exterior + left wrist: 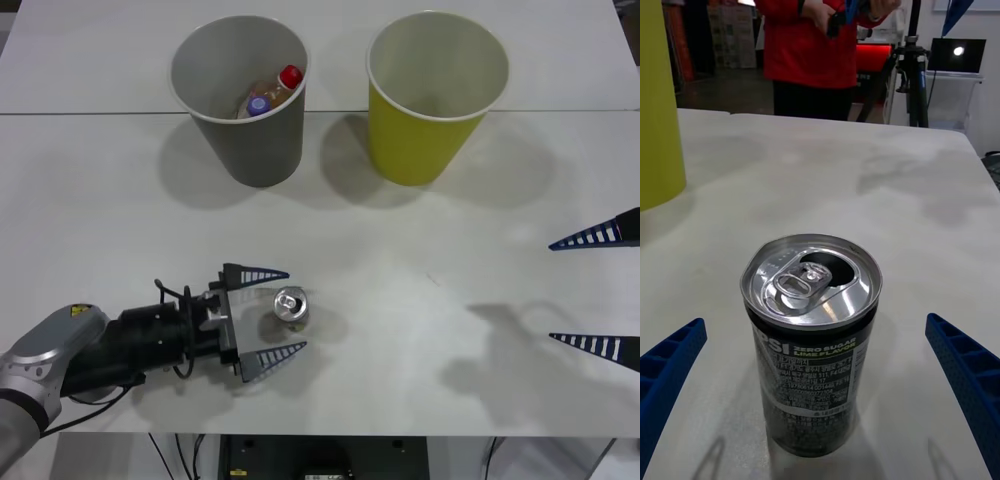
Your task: Put the can into the green bin and the plastic bottle into the gray bin
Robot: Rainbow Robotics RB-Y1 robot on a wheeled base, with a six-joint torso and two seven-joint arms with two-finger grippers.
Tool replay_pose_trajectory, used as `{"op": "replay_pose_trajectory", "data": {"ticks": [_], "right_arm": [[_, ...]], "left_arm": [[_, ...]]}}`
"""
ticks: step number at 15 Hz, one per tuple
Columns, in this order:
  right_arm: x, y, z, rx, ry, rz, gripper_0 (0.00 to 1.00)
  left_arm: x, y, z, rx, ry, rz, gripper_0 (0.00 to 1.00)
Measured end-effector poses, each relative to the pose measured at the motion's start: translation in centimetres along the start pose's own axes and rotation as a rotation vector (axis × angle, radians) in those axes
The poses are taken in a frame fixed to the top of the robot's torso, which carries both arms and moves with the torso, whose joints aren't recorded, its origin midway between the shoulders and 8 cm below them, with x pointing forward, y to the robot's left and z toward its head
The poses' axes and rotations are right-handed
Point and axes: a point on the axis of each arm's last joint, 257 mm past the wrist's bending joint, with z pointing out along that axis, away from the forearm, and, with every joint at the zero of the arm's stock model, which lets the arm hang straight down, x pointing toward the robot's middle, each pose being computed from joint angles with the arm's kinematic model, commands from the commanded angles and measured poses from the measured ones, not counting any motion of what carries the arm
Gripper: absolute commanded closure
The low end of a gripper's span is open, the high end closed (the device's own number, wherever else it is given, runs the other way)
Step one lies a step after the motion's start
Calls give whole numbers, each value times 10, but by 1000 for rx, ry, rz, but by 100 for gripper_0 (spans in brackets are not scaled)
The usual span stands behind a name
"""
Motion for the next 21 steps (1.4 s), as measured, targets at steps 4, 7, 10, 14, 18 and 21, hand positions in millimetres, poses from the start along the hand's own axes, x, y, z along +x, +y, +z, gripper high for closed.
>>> {"op": "replay_pose_trajectory", "data": {"ticks": [4, 7, 10, 14, 18, 21], "right_arm": [[0, 0, 0, 0, 0, 0, 0], [0, 0, 0, 0, 0, 0, 0], [0, 0, 0, 0, 0, 0, 0], [0, 0, 0, 0, 0, 0, 0], [0, 0, 0, 0, 0, 0, 0], [0, 0, 0, 0, 0, 0, 0]], "left_arm": [[0, 0, 14, 1, -10, -5, 0], [1, 4, 20, 3, -4, 0, 0], [3, 4, 22, 9, 1, 5, 82], [2, 2, 25, 19, -1, 6, 98], [2, 2, 25, 21, 1, 9, 99], [2, 1, 25, 23, 0, 7, 99]]}}
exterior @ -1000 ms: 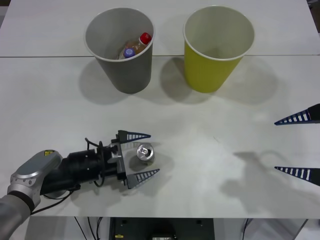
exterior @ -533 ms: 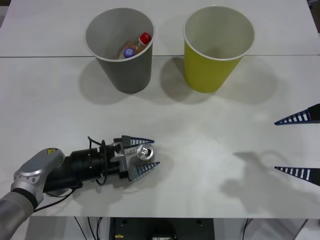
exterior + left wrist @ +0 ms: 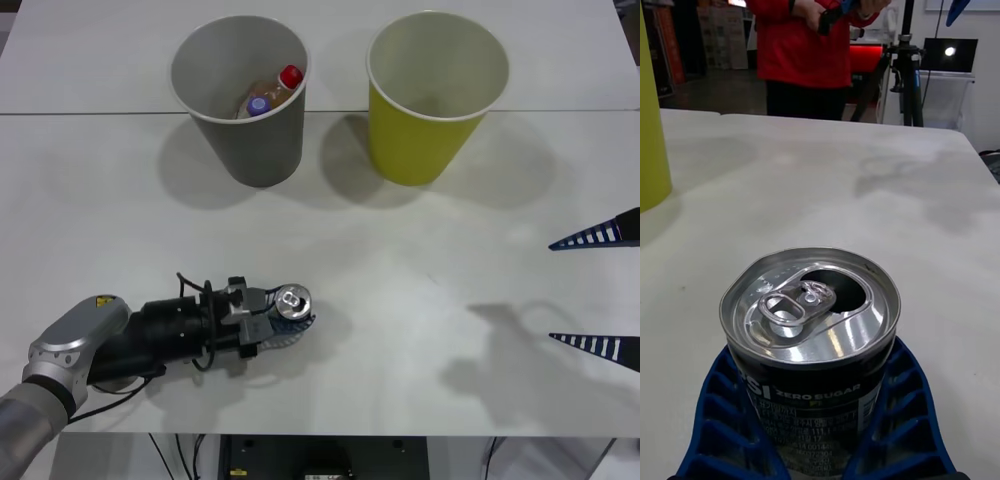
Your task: Put the can into the green bin and the plastic bottle into the gray bin
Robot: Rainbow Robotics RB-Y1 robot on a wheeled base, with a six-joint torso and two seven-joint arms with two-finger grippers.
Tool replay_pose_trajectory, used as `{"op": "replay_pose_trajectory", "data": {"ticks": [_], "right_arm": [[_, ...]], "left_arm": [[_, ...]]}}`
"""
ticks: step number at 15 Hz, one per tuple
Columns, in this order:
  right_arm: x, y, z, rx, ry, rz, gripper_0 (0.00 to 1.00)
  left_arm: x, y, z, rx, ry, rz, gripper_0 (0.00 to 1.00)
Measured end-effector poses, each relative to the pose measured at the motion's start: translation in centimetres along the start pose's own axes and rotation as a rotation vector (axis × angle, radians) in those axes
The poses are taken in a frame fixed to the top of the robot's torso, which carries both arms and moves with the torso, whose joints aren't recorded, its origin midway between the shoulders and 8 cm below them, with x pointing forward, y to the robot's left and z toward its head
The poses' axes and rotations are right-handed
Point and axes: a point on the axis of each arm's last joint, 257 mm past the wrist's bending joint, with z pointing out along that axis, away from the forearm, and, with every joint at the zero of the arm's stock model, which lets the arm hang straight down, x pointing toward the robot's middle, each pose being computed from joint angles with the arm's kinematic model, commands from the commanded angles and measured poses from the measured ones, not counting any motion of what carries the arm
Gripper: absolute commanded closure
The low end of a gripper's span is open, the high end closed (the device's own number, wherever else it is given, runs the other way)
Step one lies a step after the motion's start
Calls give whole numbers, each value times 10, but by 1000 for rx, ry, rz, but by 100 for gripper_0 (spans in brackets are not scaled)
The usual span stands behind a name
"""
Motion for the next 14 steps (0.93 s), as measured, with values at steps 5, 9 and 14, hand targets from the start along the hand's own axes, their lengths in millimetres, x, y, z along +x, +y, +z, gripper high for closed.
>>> {"op": "replay_pose_trajectory", "data": {"ticks": [5, 9, 14], "right_arm": [[0, 0, 0, 0, 0, 0, 0], [0, 0, 0, 0, 0, 0, 0], [0, 0, 0, 0, 0, 0, 0]], "left_arm": [[-5, 13, -10, 14, 22, -25, 99], [-17, 26, -19, 53, 108, -69, 99], [-42, 39, -14, 64, 232, -83, 97]]}}
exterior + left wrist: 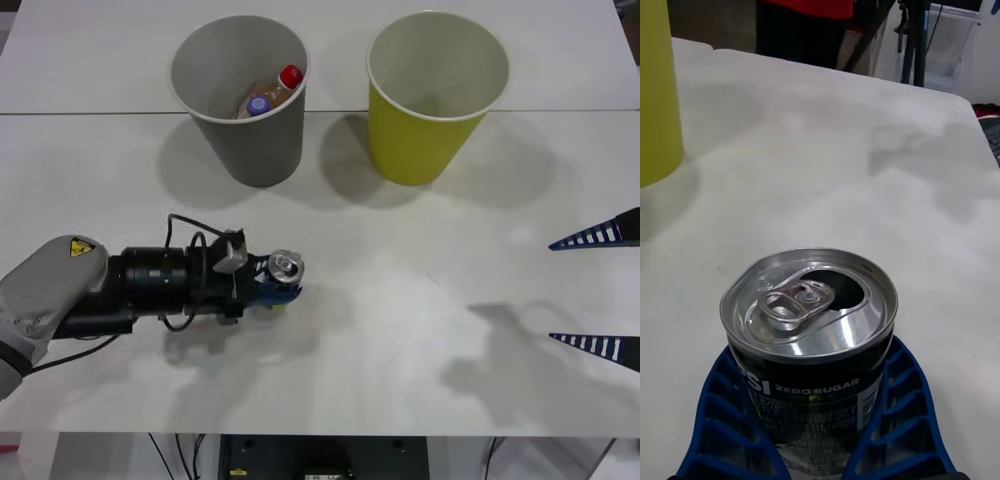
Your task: Put the can into the green bin and the plastic bottle into the gray bin
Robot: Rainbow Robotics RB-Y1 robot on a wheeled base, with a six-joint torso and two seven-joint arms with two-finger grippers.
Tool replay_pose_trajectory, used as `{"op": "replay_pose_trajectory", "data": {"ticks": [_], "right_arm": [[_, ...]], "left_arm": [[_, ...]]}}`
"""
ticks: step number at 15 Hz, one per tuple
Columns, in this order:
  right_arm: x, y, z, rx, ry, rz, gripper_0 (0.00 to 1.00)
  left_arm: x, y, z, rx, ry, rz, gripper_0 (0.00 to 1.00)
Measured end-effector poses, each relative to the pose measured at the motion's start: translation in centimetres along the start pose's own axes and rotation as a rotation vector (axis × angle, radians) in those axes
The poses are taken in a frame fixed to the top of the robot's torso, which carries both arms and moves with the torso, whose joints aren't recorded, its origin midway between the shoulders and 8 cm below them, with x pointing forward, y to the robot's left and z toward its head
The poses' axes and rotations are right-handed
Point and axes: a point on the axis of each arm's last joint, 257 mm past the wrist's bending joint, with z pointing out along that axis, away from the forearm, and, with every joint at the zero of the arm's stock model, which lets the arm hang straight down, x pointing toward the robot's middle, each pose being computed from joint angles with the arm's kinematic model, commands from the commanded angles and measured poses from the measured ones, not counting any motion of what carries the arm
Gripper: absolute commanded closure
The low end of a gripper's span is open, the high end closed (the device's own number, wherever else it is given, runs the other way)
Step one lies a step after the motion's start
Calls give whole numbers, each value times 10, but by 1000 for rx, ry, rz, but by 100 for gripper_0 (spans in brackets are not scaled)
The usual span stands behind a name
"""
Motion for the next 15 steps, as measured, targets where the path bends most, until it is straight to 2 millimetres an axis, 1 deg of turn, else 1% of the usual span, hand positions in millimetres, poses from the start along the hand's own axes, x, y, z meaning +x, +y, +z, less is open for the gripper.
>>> {"op": "replay_pose_trajectory", "data": {"ticks": [4, 7, 9, 11, 15], "right_arm": [[0, 0, 0, 0, 0, 0, 0], [0, 0, 0, 0, 0, 0, 0], [0, 0, 0, 0, 0, 0, 0], [0, 0, 0, 0, 0, 0, 0], [0, 0, 0, 0, 0, 0, 0]], "left_arm": [[-33, 5, -4, -26, 117, -1, 97], [-58, 5, -14, -54, 216, -4, 97], [-79, 5, -18, -68, 281, -5, 97], [-102, 11, -21, -71, 336, -15, 97], [-156, 27, -15, -84, 429, -20, 97]]}}
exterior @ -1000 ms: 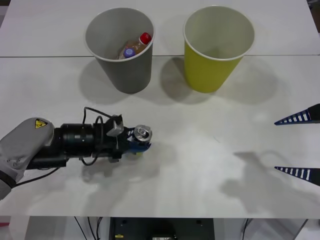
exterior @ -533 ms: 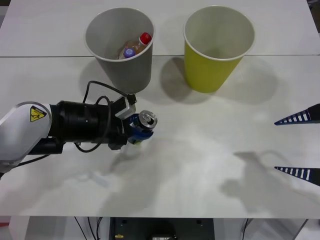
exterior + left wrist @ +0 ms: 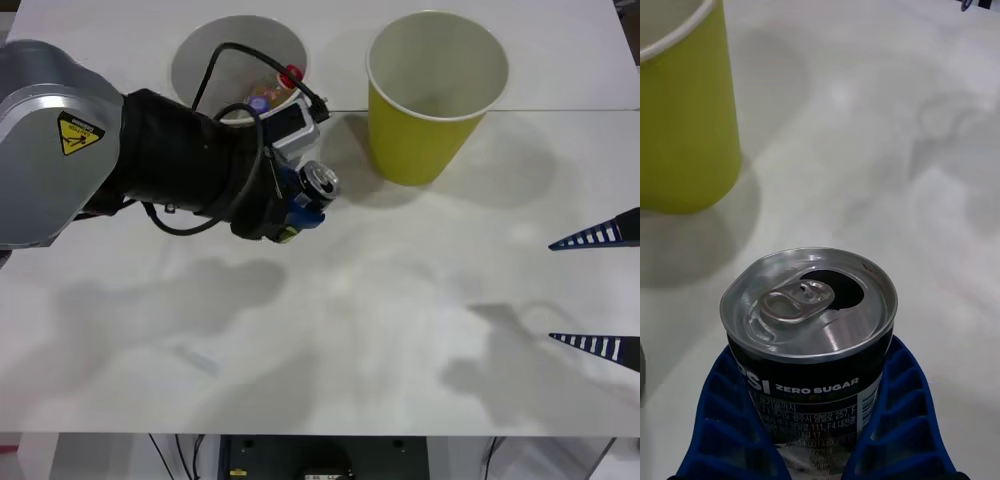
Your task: Put the can into the green bin and the plastic bottle into the gray bin
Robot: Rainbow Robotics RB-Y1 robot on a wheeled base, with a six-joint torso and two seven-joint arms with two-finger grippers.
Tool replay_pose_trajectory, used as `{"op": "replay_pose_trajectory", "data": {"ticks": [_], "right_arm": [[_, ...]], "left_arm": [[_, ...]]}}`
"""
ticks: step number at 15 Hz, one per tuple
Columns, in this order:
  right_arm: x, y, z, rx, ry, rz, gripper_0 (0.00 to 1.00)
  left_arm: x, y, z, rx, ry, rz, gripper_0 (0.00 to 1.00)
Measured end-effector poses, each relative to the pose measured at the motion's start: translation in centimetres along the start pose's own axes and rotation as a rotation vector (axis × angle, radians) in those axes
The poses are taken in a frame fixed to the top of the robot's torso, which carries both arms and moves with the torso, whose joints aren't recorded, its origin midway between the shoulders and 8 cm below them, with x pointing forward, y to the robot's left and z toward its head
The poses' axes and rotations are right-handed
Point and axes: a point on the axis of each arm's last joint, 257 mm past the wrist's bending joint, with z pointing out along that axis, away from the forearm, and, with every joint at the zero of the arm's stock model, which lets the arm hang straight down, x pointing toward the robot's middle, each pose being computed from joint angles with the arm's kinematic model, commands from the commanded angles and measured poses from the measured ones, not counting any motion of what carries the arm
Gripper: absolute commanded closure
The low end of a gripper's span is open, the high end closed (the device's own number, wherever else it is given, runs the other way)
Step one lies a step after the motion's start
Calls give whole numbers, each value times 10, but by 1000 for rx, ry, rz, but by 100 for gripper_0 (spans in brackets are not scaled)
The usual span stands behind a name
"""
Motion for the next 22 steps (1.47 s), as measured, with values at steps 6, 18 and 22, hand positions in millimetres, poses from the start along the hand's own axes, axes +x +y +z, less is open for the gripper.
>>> {"op": "replay_pose_trajectory", "data": {"ticks": [6, 18, 22], "right_arm": [[0, 0, 0, 0, 0, 0, 0], [0, 0, 0, 0, 0, 0, 0], [0, 0, 0, 0, 0, 0, 0]], "left_arm": [[-76, 66, -12, 3, 40, -88, 97], [-198, 123, 32, -147, -116, -183, 95], [-212, 128, 58, -176, -144, -207, 95]]}}
